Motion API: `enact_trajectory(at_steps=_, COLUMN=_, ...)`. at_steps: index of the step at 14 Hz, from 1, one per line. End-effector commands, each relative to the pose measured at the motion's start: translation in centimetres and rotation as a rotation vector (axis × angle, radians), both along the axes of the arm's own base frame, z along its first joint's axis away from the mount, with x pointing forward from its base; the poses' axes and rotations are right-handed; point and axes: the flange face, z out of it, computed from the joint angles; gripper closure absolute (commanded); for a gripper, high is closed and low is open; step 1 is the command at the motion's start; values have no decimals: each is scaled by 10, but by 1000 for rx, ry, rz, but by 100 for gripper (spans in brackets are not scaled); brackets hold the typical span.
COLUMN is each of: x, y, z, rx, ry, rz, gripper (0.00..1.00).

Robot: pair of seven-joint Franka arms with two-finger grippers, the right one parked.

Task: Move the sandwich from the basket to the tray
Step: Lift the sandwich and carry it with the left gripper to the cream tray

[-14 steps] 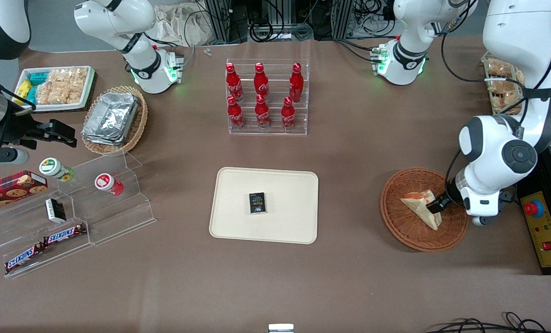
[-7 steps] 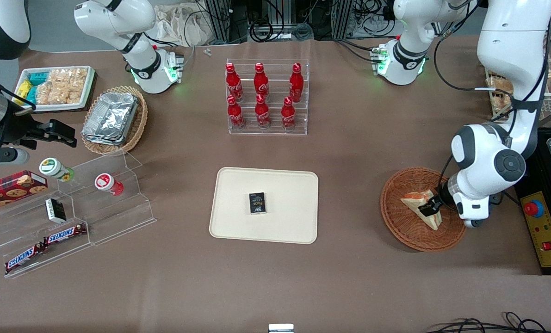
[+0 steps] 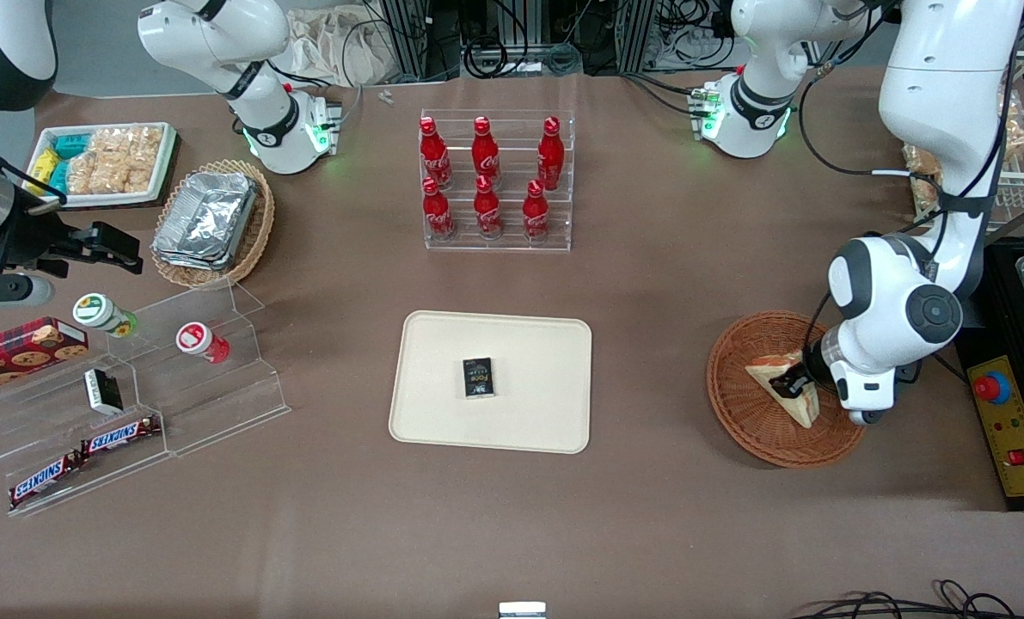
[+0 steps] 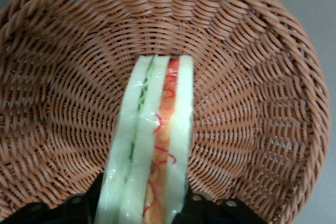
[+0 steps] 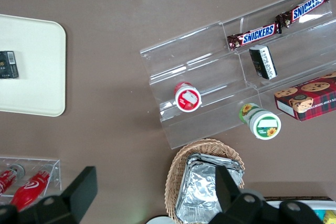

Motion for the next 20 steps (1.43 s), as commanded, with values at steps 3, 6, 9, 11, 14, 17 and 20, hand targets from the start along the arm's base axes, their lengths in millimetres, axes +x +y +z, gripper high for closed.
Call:
enact_trajectory(at_steps=3, x=11, y=-2, z=64, rx=2, ry=14, rz=-95, gripper=100)
enact_trajectory(at_steps=6, x=29, y=-6, z=152, rx=-15, ry=129, rz=-174, gripper=100)
enact_trajectory(at_steps=9, x=37, y=-34, z=241, rx=-16, ry=144, rz=-318, gripper=100)
enact_trajectory(at_steps=11, x=37, y=-85, z=267, rx=8, ry=123, rz=-458, gripper=100)
enact_trajectory(at_steps=14, x=31, y=-194, z=241, rx=14, ry=128, rz=-619, gripper=100)
enact_trajectory(at_steps=17, x=32, y=-295, z=189, rx=19, ry=110, rz=-706, gripper=100)
enact_trajectory(at_steps=20, x=31, y=-358, z=119, rx=9, ry=57, rz=-753, gripper=100)
